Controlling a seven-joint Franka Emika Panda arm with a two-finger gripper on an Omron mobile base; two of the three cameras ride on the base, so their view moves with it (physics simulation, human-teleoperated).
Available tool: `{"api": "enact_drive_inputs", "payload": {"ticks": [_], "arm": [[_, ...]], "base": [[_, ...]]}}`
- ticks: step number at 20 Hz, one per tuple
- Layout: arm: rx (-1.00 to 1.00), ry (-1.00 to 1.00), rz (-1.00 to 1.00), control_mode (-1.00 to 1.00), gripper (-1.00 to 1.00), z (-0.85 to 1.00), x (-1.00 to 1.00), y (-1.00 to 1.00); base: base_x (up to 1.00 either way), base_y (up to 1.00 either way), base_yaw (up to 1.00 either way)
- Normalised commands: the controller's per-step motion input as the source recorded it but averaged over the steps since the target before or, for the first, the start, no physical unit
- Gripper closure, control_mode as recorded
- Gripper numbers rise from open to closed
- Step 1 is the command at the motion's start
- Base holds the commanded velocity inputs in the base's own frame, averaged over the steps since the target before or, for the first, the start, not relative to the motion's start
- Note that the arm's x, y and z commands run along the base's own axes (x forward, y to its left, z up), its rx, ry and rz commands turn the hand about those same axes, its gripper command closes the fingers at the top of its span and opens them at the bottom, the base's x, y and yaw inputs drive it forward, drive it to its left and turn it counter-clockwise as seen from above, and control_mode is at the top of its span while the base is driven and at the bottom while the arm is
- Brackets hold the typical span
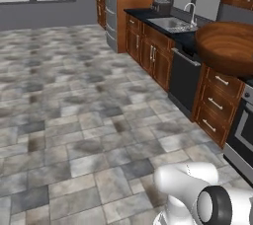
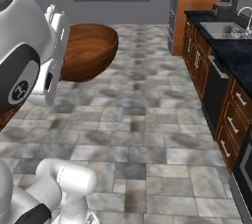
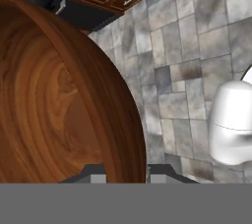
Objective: Move the bowls from the cabinet to the plates on the dining table.
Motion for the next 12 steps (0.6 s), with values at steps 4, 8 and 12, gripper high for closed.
{"api": "enact_drive_inputs", "payload": {"ticks": [4, 8, 12], "arm": [[0.00, 0.00, 0.00, 1.00, 1.00, 0.00, 0.00, 0.00], [0.00, 0.00, 0.00, 1.00, 1.00, 0.00, 0.00, 0.00], [0.00, 0.00, 0.00, 1.00, 1.00, 0.00, 0.00, 0.00]], "base": [[0.21, 0.48, 0.05], [0.61, 0.22, -0.02], [0.62, 0.17, -0.02]]}}
